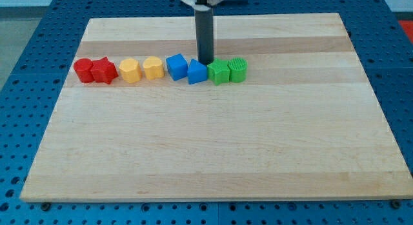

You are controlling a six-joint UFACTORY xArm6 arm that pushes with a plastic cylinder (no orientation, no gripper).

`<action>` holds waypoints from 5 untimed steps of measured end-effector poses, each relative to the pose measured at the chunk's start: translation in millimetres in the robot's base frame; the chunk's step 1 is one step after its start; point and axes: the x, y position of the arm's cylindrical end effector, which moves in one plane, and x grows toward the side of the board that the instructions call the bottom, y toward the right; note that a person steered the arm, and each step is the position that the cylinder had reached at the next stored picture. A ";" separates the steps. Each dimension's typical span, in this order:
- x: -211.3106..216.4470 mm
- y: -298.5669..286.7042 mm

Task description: Separate the blue blocks

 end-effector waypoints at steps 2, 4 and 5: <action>7.8 -41.6; 99.0 -9.2; 79.4 -12.6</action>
